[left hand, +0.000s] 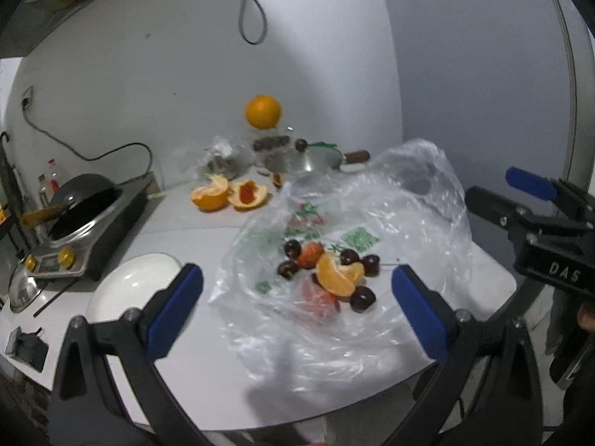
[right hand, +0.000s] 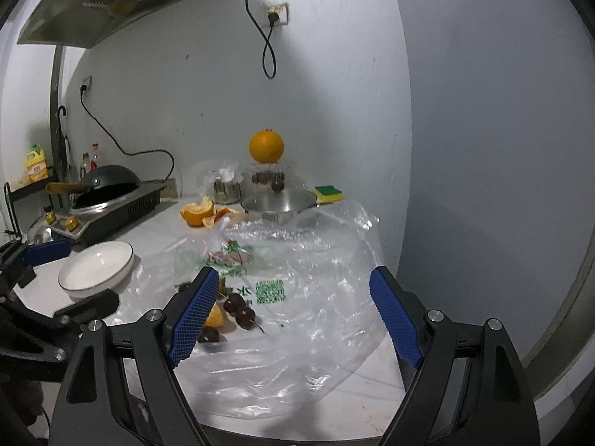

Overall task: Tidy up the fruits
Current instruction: 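Move both tools toward the fruit on the plastic bag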

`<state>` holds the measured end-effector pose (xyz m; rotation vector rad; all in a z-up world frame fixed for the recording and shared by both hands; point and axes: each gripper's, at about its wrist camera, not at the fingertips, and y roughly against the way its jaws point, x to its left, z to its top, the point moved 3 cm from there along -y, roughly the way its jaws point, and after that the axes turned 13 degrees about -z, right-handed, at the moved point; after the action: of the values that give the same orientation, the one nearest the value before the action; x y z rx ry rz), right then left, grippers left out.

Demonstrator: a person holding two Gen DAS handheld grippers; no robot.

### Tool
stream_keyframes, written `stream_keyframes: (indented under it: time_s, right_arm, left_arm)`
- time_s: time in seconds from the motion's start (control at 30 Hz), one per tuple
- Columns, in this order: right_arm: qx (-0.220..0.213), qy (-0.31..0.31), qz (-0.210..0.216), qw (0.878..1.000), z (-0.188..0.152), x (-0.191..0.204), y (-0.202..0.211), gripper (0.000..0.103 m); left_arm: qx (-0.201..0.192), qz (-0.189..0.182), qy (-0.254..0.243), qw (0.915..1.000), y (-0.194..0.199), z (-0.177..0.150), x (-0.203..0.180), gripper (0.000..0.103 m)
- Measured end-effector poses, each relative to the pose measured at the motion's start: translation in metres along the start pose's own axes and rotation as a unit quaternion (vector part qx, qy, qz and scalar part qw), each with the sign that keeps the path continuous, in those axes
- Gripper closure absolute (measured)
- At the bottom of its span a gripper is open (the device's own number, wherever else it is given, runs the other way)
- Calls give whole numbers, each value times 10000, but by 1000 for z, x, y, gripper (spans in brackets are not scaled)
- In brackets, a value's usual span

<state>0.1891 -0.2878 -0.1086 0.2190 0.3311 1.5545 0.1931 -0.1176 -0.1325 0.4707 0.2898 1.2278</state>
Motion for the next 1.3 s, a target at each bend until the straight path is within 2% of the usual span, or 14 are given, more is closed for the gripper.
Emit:
stream_keyframes:
  time_s: [0.3, 0.43, 0.6, 0.7, 0.8, 0.9, 1.1, 1.3]
  right_arm:
    - [243, -91, -111, 9996, -12, -19, -24, 17]
    - [360, -107, -183, 9991, -17, -24, -34, 17]
    - [465, -80, -210, 9987, -22, -24, -42, 17]
    - [516, -82, -225, 9984, -23, -25, -45, 17]
    - [546, -65, -208, 9983, -23, -22, -48, 17]
    - [547, -23, -163, 9984, -22, -17, -51, 17]
    - [506, 108, 21, 9987, -18, 0, -55, 17]
    - [518, 317, 345, 9976, -19, 23, -57, 17]
  left_arm:
    - [321, -479, -502, 9971, -48, -9, -33, 2]
    - [445, -778, -549, 9945, -63, -13, -41, 10]
    - [573, -1191, -621, 9893, -80, -15, -50, 13]
    - [742, -1212, -396, 9891, -92, -17, -40, 17]
    - [857, -1299, -41, 9878, -99, -21, -25, 28]
    - [963, -1212, 207, 9877, -107, -26, -11, 38]
    - [937, -888, 450, 9906, -105, -30, 9, 38]
    - [959, -796, 528, 9908, -99, -38, 17, 38]
